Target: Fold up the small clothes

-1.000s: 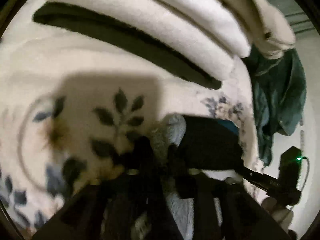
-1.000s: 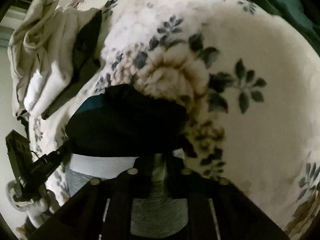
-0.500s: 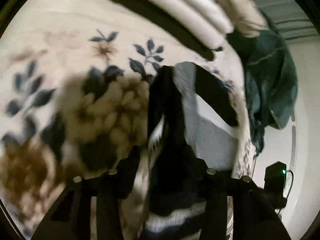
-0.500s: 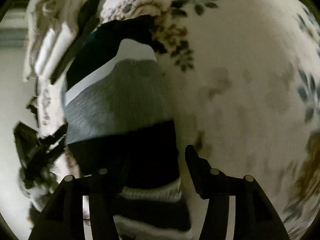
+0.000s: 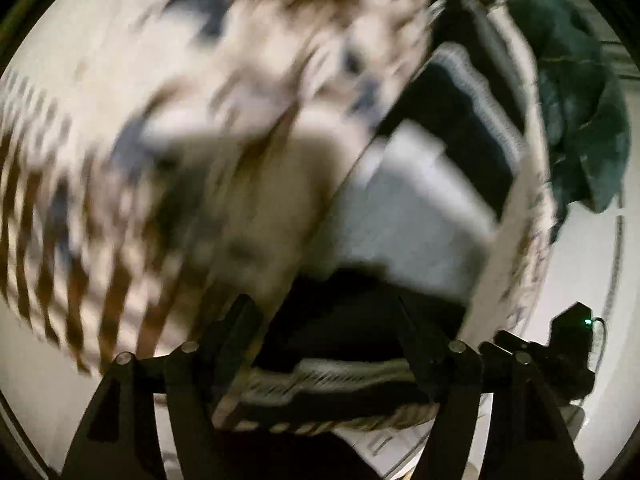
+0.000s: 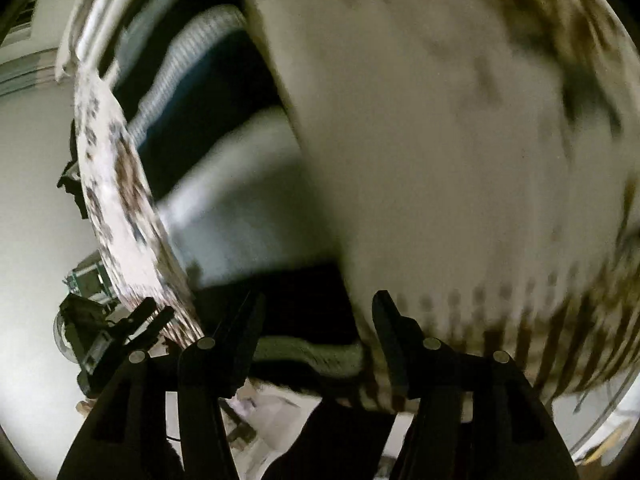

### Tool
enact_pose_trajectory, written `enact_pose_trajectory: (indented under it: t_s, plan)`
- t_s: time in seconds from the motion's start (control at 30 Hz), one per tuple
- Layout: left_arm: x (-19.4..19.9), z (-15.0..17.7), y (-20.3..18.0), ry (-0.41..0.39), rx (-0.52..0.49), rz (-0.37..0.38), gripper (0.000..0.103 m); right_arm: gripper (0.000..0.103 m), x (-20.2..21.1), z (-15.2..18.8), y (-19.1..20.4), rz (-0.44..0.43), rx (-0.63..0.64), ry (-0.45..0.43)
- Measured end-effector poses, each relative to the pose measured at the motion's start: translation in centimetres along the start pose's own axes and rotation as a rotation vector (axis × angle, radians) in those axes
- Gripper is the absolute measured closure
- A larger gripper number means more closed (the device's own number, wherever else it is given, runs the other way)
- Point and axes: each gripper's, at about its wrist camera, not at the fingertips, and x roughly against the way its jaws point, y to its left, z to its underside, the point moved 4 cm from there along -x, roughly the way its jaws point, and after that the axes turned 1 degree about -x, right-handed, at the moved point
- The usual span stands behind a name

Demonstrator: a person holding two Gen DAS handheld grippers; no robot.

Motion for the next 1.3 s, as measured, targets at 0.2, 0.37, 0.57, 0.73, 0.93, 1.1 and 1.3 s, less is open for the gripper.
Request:
enact_pose_trajectory:
  t_s: [0.2, 0.37, 0.57, 0.73, 0.93, 1.1, 1.3]
  plan:
    - [-2.2, 3.3, 0.3, -0.033, -0.039, -0.008, 0.100, 0.062, -5.6, 4.4, -3.2, -0.044, -0.083, 0.056]
    - [-0.4, 4.0, -1.2, -0.117, -0.076, 0.011, 0.099, 0.101, -5.5, 7.4, -1.9, -0.028, -0.024, -0.053]
    - [3.1, 4.0, -1.8, -0.186, -0.066, 0.065, 0.099, 0.101, -4.4, 10.5, 1.2, -0.015, 0.046, -0.054]
    - [1.8, 3.2, -0.1, -0.182, -0.074, 0.014, 0.099, 0.101, -4.0, 11.7, 2.9, -0.012, 0.095, -0.012]
    - [0.6, 3.4, 3.3, -0.147, -0.036, 0.003, 0.099, 0.102, -8.6, 11.1, 2.4, 0.060, 0.076, 0.042]
    - [0.5, 3.8, 3.0, -0.077, -0.071, 0.076, 0.096, 0.096, -10.0, 9.2, 1.8, 0.063, 0.081, 0.056]
    - [2.5, 3.2, 4.1, -0.105, -0.016, 0.230, 0.026, 0.040, -7.4, 8.0, 1.1, -0.058, 0.070, 0.056]
